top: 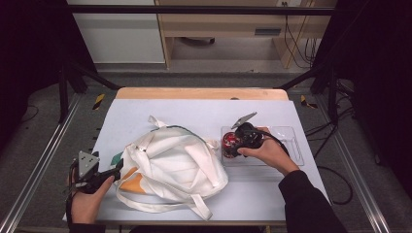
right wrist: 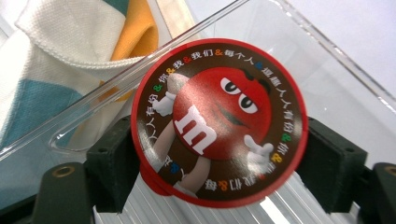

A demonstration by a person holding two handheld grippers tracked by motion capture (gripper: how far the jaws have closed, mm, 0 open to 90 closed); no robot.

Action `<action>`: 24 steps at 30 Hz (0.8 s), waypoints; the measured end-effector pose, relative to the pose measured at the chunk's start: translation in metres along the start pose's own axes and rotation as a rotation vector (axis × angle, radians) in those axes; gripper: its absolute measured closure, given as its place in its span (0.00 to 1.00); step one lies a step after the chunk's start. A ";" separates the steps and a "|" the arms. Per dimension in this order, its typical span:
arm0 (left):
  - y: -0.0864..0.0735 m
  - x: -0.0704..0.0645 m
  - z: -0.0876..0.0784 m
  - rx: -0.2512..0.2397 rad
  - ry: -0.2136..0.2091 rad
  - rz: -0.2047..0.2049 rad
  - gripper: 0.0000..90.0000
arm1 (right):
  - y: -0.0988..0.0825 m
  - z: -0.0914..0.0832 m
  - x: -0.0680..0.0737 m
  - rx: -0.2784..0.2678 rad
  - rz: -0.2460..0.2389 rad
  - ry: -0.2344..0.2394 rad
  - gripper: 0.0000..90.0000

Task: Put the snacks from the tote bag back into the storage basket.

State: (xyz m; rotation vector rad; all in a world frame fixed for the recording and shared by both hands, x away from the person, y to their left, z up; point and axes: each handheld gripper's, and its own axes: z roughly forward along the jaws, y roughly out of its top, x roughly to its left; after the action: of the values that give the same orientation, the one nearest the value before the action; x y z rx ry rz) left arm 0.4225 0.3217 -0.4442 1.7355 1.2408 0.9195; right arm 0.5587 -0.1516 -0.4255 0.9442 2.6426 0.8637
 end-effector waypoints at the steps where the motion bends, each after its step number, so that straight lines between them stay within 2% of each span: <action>1: 0.000 0.000 0.000 0.001 0.001 0.000 0.12 | 0.000 -0.002 0.000 0.000 0.004 -0.003 0.22; 10: -0.001 0.002 0.001 0.004 0.007 0.000 0.12 | -0.001 -0.024 0.002 -0.043 0.000 -0.026 0.16; 16: -0.001 0.002 0.001 0.005 0.007 0.000 0.12 | 0.000 -0.043 0.002 -0.100 0.002 -0.034 0.14; 17: -0.001 0.002 0.001 0.005 0.007 0.000 0.12 | 0.000 -0.046 0.004 -0.109 0.017 -0.038 0.13; 18: -0.001 0.002 0.001 0.006 0.008 0.001 0.12 | 0.000 -0.050 0.005 -0.119 0.006 -0.042 0.13; 24: -0.002 0.002 0.001 0.004 0.010 -0.004 0.12 | -0.001 -0.066 0.014 -0.167 0.031 -0.085 0.12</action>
State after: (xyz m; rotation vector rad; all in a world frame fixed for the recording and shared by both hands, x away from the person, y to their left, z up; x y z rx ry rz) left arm 0.4229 0.3241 -0.4457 1.7325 1.2528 0.9247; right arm 0.5235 -0.1737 -0.3728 0.9600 2.4475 1.0099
